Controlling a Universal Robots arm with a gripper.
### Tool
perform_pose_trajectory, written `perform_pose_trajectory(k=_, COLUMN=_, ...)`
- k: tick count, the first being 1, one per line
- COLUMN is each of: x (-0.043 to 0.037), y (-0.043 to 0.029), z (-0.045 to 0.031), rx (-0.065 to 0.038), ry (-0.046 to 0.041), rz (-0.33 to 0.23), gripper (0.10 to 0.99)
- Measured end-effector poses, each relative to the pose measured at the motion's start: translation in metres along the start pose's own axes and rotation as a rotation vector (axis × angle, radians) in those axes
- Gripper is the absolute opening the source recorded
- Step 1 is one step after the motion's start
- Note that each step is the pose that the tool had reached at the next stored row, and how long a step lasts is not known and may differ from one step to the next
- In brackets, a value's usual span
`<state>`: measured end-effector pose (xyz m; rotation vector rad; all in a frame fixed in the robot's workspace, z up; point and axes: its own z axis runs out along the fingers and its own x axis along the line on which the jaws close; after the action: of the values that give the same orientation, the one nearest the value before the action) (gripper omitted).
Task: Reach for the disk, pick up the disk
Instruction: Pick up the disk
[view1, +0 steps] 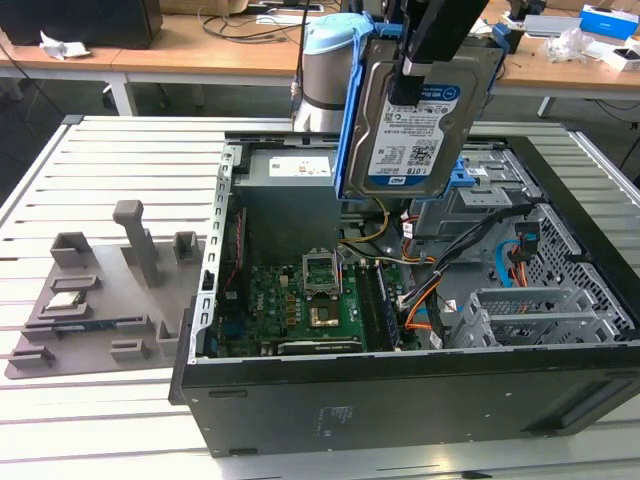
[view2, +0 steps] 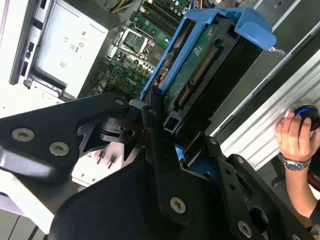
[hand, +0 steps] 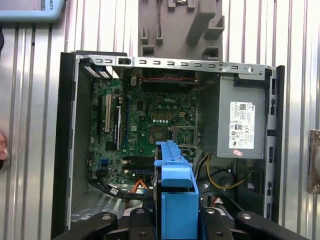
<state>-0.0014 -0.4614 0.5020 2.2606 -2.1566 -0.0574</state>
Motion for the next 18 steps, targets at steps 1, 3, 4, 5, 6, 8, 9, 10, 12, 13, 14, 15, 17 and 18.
perform_pose_trajectory(k=1, x=0.0012, y=0.0001, z=0.0000, rx=0.000, ry=0.0000, rz=0.000, gripper=0.369)
perform_pose_trajectory(k=3, x=0.0055, y=0.0003, z=0.0000, rx=0.000, ry=-0.0001, rz=0.000, gripper=0.369)
perform_pose_trajectory(k=4, x=0.0066, y=0.0003, z=0.0000, rx=0.000, ry=0.0000, rz=0.000, gripper=0.369)
perform_pose_trajectory(k=5, x=0.0078, y=0.0004, z=0.0000, rx=0.000, ry=-0.0001, rz=0.000, gripper=0.369)
perform_pose_trajectory(k=6, x=0.0096, y=0.0005, z=-0.0001, rx=0.000, ry=0.0000, rz=0.000, gripper=0.369)
perform_pose_trajectory(k=8, x=0.0126, y=0.0006, z=-0.0001, rx=0.000, ry=-0.0001, rz=0.000, gripper=0.369)
perform_pose_trajectory(k=9, x=0.0137, y=0.0006, z=-0.0001, rx=0.000, ry=-0.0001, rz=0.000, gripper=0.369)
perform_pose_trajectory(k=10, x=0.0154, y=0.0007, z=-0.0001, rx=0.000, ry=0.0000, rz=0.000, gripper=0.369)
perform_pose_trajectory(k=12, x=0.0177, y=0.0008, z=-0.0001, rx=0.000, ry=-0.0001, rz=0.000, gripper=0.369)
perform_pose_trajectory(k=13, x=0.0201, y=0.0009, z=-0.0002, rx=0.000, ry=0.0000, rz=0.000, gripper=0.369)
perform_pose_trajectory(k=14, x=0.0220, y=0.0010, z=-0.0002, rx=0.000, ry=0.0000, rz=0.000, gripper=0.369)
perform_pose_trajectory(k=15, x=0.0229, y=0.0011, z=-0.0002, rx=0.000, ry=0.0000, rz=0.000, gripper=0.369)
perform_pose_trajectory(k=17, x=0.0268, y=0.0013, z=-0.0002, rx=0.000, ry=-0.0001, rz=0.000, gripper=0.369)
perform_pose_trajectory(k=18, x=0.0279, y=0.0013, z=-0.0002, rx=0.000, ry=-0.0001, rz=0.000, gripper=0.369)
